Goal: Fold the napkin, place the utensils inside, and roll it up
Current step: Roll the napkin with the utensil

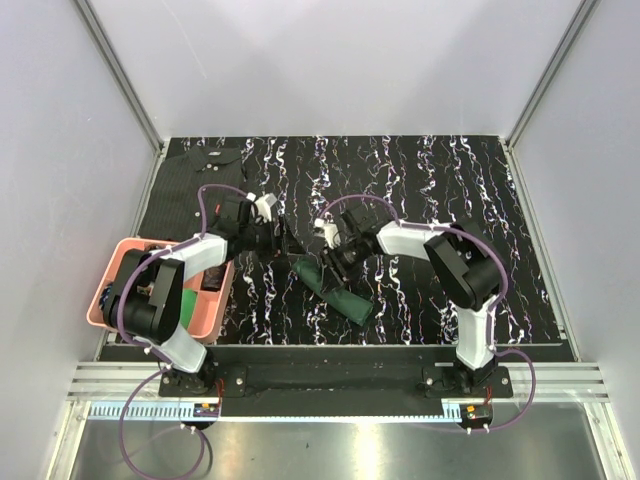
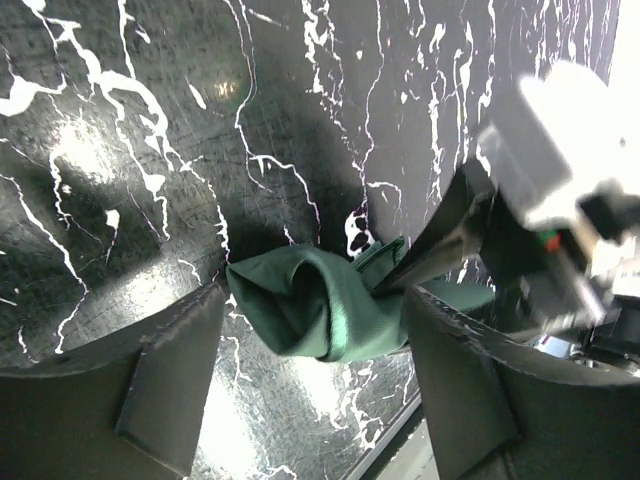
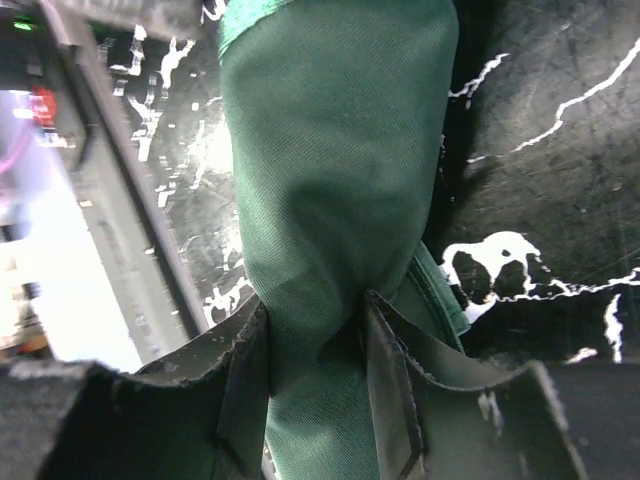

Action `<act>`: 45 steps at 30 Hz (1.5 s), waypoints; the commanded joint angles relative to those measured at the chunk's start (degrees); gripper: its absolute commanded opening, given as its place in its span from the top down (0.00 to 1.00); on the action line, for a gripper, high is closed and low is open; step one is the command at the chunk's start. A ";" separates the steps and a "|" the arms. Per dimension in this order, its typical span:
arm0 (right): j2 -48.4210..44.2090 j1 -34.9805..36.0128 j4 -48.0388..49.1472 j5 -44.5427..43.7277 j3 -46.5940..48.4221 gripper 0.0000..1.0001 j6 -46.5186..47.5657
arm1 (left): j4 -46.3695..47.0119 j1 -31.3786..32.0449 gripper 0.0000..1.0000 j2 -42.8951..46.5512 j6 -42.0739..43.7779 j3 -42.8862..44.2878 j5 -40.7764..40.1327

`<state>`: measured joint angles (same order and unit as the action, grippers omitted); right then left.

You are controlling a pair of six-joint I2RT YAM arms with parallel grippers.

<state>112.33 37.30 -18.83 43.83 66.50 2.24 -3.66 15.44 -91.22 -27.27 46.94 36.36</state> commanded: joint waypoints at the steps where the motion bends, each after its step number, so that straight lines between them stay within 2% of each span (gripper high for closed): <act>1: 3.24 -2.75 -1.65 9.51 2.23 0.56 -0.75 | 6.38 0.03 0.27 1.40 0.72 -2.02 2.93; 8: 7.80 -6.09 -1.56 18.38 4.16 0.56 -1.10 | 9.90 1.43 0.31 -0.09 0.37 -2.20 4.95; 17: 12.03 -8.29 -1.65 24.19 6.18 0.56 -1.54 | 11.57 4.16 0.39 -4.14 0.11 -1.41 6.35; 20: 12.38 -8.29 -1.65 24.19 6.54 0.55 -1.71 | 12.54 4.25 0.48 -5.46 -0.24 -1.59 6.62; 21: 12.30 -8.29 -1.65 23.76 6.54 0.54 -1.89 | 12.80 4.33 0.60 -5.89 -0.33 -1.50 6.62; 23: 11.25 -8.29 -1.65 22.01 6.36 0.50 -1.89 | 12.89 4.33 0.72 -6.42 -0.86 -1.15 6.27; 24: 10.81 -8.38 -1.82 21.21 6.36 0.46 -1.89 | 12.72 4.33 0.82 -6.51 -0.95 -0.97 6.09; 25: 9.76 -8.47 -1.91 19.55 6.27 0.39 -3.45 | 12.45 4.33 0.86 -6.60 -1.21 -0.80 5.83; 27: 8.35 -8.47 -2.00 17.53 6.36 0.29 -4.34 | 11.14 4.33 0.94 -7.04 -1.39 0.17 5.30; 29: 5.36 -8.47 -2.09 12.52 6.10 0.24 -5.22 | 9.21 4.25 0.99 -7.48 -1.30 1.57 4.34; 31: 1.32 -8.47 -2.09 6.02 5.84 0.21 -6.19 | 5.61 4.25 1.00 -8.18 -0.86 2.80 3.63; 36: -7.11 -7.69 -2.35 -3.48 5.66 0.17 -6.99 | 1.56 4.24 1.00 -10.20 -2.52 5.88 3.54; 38: -11.25 -6.11 -2.35 -11.37 4.96 0.16 -5.68 | 0.94 3.98 1.00 -10.91 -3.40 6.76 4.07; 39: -12.65 -2.88 -2.44 -18.45 4.61 0.16 -3.58 | 0.94 3.89 1.00 -11.17 -4.36 7.02 4.33; 42: -16.26 5.81 -2.09 -31.22 2.59 0.16 0.55 | 0.06 3.46 1.00 -12.75 -4.90 8.43 4.95; 43: -16.97 8.20 -1.57 -39.71 1.36 0.16 1.09 | -0.20 3.37 1.00 -13.80 -4.99 9.30 5.12; 45: -17.15 11.46 0.53 -47.05 -0.05 0.17 1.71 | -0.47 2.93 1.00 -14.95 -4.99 10.10 5.65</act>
<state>97.01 40.14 -20.32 20.45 69.84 -0.54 -3.49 19.31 -104.03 -31.18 53.74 40.42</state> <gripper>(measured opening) 0.834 0.034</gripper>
